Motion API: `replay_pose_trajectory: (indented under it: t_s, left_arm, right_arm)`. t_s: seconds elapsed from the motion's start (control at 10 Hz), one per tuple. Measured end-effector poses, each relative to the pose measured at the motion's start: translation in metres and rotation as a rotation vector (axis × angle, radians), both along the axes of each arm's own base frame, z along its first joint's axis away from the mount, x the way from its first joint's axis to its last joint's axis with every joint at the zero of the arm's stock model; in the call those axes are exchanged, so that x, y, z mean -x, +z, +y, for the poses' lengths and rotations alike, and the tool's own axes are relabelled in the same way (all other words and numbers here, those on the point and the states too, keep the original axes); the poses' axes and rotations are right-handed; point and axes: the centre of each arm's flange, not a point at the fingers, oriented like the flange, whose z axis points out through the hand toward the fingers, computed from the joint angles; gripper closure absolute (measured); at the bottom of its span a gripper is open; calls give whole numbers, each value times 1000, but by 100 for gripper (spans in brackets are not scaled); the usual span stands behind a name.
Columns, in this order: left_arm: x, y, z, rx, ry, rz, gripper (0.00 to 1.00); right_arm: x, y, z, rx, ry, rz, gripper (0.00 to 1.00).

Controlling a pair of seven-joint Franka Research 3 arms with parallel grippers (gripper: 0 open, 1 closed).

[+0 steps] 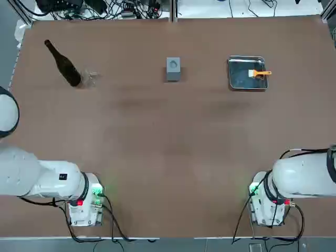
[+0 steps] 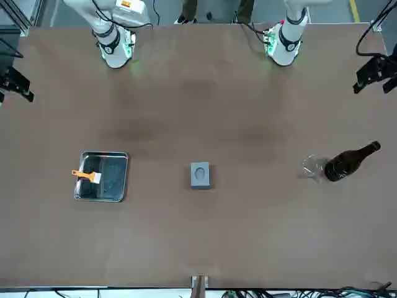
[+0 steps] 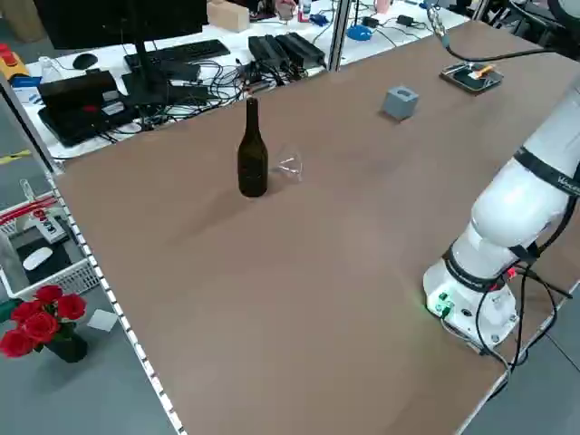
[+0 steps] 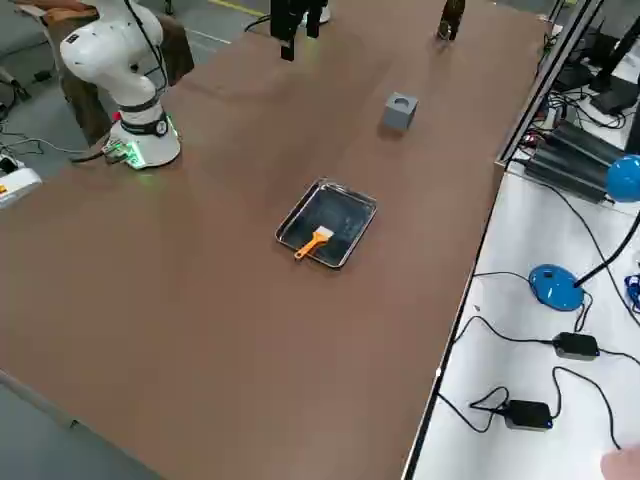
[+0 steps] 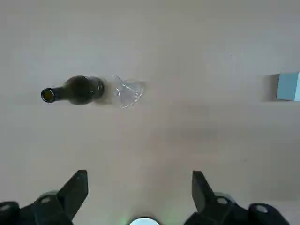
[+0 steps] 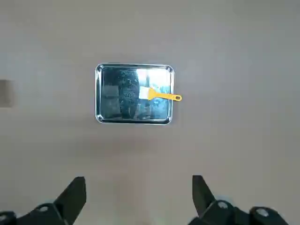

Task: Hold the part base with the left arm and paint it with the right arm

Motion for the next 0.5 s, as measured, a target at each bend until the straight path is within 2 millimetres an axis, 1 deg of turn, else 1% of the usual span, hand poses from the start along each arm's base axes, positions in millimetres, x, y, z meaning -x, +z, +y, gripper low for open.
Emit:
replay_pose_trajectory:
  t_s: [0.3, 0.5]
  left_arm:
    - [0, 0, 1, 1, 4, 0, 2]
    - [0, 1, -1, 1, 2, -2, 2]
  right_arm:
    - [0, 0, 3, 0, 6, 5, 0]
    - [1, -1, -2, -1, -3, 10, 0]
